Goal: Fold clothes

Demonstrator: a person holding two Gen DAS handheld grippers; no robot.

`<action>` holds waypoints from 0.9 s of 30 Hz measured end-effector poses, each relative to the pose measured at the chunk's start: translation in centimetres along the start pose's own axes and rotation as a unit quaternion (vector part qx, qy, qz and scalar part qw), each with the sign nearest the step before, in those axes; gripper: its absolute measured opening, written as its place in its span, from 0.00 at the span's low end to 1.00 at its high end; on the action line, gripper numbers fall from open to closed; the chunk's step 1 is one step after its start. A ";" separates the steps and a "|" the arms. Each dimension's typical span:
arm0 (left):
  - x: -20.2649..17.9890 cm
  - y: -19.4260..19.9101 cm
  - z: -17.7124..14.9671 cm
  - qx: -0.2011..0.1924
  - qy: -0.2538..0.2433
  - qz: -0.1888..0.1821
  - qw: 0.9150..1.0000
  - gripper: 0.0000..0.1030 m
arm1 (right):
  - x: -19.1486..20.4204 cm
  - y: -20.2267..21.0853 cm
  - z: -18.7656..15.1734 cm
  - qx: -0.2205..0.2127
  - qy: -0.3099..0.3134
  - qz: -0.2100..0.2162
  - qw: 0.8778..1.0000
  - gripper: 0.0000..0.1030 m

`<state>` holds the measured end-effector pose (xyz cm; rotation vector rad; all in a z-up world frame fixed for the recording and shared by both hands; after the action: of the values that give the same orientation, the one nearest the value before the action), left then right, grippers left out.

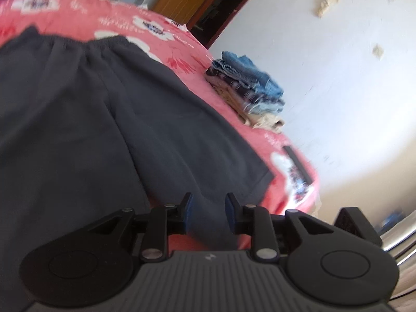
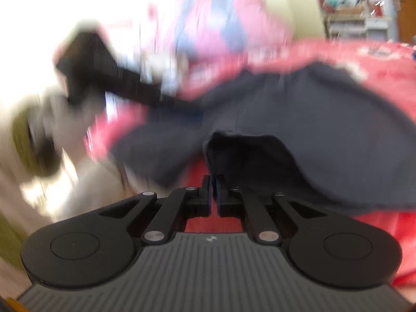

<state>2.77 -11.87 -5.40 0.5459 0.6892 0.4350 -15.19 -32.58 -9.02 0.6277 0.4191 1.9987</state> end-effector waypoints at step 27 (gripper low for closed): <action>-5.0 -4.3 -5.5 0.005 -0.099 0.091 0.991 0.00 | -18.6 9.1 -0.1 -0.110 -0.254 -0.209 0.938 0.00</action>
<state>-3.70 -16.16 -9.16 0.6548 0.4528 0.5405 -14.10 -53.22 -9.07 0.8053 0.0059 1.3868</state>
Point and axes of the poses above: each gripper's, at about its wrist camera, not at the fingertips, and y roughly against the way its jaws point, x to its left, z to its top, the point moved 1 cm from there along -y, roughly the way its jaws point, and after that the axes turned 2 degrees about z, right-handed, at the moved point
